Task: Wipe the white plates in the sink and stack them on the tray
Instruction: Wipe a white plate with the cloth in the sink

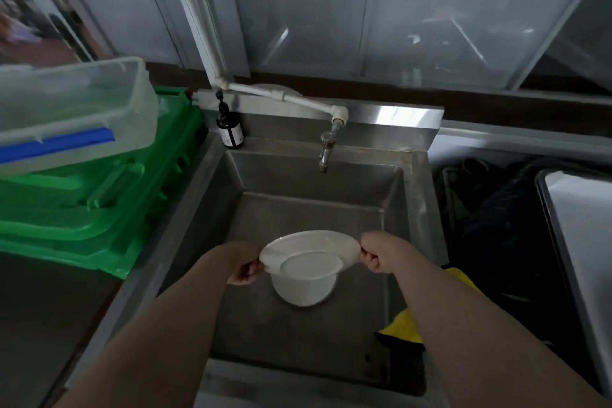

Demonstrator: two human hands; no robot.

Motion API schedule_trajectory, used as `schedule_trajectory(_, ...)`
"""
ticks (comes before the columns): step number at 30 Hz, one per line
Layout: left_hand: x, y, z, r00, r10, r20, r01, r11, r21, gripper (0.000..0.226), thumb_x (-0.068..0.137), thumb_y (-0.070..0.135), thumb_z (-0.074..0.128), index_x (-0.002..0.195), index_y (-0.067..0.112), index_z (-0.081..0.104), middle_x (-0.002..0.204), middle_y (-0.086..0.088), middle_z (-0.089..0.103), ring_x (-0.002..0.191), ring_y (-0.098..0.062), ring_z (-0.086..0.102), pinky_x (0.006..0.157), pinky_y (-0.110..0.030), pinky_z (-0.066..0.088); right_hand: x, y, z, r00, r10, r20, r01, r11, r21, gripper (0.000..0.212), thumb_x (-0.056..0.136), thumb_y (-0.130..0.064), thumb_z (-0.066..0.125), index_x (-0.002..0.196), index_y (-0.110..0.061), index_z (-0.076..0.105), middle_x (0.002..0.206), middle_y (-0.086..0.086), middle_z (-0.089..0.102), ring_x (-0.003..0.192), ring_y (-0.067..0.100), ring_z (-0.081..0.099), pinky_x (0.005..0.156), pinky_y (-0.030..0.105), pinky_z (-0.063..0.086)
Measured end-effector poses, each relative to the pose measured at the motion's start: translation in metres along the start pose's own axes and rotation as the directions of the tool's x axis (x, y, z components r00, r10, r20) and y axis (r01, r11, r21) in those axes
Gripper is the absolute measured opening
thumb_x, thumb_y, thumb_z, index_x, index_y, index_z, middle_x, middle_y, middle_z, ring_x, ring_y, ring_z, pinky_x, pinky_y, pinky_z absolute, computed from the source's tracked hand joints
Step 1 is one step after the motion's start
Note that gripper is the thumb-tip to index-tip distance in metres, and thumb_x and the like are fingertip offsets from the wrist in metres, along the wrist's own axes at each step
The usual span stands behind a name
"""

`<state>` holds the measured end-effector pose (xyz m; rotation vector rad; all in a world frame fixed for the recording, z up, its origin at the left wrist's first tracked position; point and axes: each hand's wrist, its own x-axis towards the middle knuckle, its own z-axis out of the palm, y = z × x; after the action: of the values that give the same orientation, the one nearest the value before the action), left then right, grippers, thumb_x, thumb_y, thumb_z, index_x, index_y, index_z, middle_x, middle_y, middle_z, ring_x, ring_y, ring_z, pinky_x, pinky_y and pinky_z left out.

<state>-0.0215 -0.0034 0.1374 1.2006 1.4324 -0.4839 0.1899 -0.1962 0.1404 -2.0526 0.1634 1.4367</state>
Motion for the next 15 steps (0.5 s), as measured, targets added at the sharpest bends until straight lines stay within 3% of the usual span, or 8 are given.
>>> schedule_trajectory(6, -0.012, -0.003, 0.005, 1.000, 0.029, 0.012, -0.029, 0.999, -0.029, 0.034, 0.096, 0.005, 0.042, 0.065, 0.009, 0.053, 0.048, -0.002, 0.053, 0.036, -0.007, 0.047, 0.055, -0.022, 0.046, -0.011, 0.016, -0.004, 1.000, -0.010, -0.024, 0.008, 0.998, -0.066, 0.032, 0.097, -0.012, 0.035, 0.068, -0.010, 0.050, 0.047, 0.000, 0.042, 0.037, 0.005, 0.026, 0.033, 0.013, 0.017)
schedule_trajectory(10, -0.019, -0.013, 0.007, 0.997, 0.003, 0.081, 0.000, 0.999, -0.037, 0.027, 0.100, 0.008, 0.042, 0.079, 0.005, 0.057, 0.061, -0.006, 0.059, 0.044, -0.010, 0.048, 0.050, -0.025, 0.049, -0.014, 0.041, -0.003, 0.999, -0.036, -0.024, 0.033, 0.992, -0.125, 0.030, 0.097, -0.010, 0.037, 0.072, -0.009, 0.054, 0.052, 0.000, 0.045, 0.042, 0.008, 0.033, 0.037, 0.016, 0.025)
schedule_trajectory(15, -0.019, -0.035, 0.025, 0.994, 0.047, 0.095, -0.045, 0.999, -0.014, 0.020, 0.099, 0.005, 0.048, 0.081, 0.005, 0.056, 0.059, -0.004, 0.050, 0.049, -0.011, 0.046, 0.057, -0.027, 0.051, -0.011, 0.071, -0.002, 0.969, -0.238, -0.067, 0.225, 0.961, -0.162, 0.025, 0.091, -0.005, 0.055, 0.066, -0.006, 0.059, 0.048, 0.005, 0.049, 0.042, 0.015, 0.042, 0.042, 0.020, 0.031)
